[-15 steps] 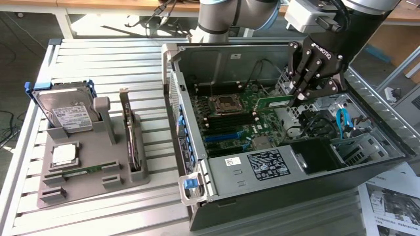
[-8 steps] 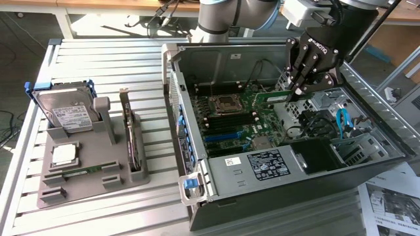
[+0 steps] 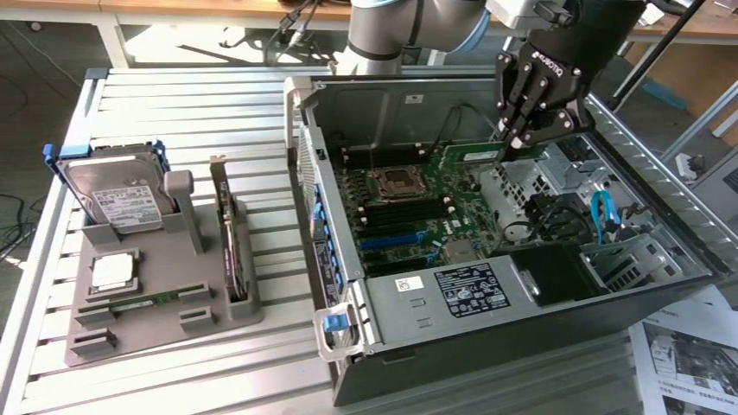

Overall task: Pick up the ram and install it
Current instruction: 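Pick up the ram and move it above insertion slot, then insert the ram into the slot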

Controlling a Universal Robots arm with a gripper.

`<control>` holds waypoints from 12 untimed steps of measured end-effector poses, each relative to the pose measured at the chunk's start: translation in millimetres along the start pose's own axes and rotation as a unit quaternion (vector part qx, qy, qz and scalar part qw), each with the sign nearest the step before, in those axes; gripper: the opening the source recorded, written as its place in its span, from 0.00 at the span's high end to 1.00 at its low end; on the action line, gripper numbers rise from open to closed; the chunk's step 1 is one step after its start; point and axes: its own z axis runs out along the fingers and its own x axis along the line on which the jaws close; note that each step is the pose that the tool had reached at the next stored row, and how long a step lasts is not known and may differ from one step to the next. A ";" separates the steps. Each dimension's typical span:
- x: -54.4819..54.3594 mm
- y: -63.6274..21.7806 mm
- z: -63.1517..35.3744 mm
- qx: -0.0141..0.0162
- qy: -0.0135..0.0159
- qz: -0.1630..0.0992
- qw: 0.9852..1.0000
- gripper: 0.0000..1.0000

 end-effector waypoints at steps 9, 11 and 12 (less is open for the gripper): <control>-8.6 -2.1 -0.2 0.000 0.000 0.000 1.000 0.85; -8.7 -2.2 1.6 0.000 0.000 0.000 1.000 0.85; -8.9 -2.4 9.6 0.000 0.000 0.000 1.000 0.85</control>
